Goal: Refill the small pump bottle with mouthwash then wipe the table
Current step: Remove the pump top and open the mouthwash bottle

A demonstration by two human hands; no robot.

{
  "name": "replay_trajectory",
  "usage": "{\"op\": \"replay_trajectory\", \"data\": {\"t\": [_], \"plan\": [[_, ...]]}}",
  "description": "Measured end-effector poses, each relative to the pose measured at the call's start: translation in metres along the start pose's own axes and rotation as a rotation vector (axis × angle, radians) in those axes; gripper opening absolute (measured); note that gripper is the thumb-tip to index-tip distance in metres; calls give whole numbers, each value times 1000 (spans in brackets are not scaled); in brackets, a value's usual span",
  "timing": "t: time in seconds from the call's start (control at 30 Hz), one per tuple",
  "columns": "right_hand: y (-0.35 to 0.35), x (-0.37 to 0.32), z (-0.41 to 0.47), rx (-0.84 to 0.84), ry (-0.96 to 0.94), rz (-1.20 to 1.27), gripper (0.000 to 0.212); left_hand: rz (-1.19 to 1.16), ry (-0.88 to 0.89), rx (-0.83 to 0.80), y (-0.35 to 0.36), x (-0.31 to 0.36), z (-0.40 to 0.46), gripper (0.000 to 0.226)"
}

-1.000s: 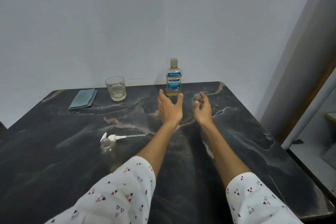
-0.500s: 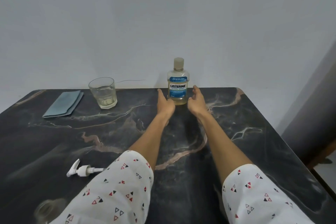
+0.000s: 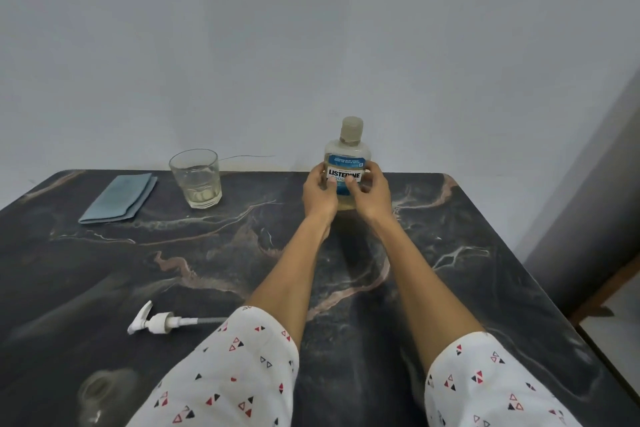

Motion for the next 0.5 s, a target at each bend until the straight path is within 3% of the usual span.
{"op": "replay_trajectory", "data": {"t": [0.2,0.5], "plan": [[-35,-42,-56,26,-120,106,21,10,103,-74,-8,44,-55,31],[-78,-91,-180,-70,-231,178,30,41,240,-379,-76,88,-161,29]]}}
Point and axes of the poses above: each hand's wrist, its own z-axis towards the middle knuckle, its own y-axis out of the palm, x = y × z, the point moved 1 cm from there along z, towards the middle knuckle, and after that the axes turned 2 degrees about y, right-handed, at the moved point
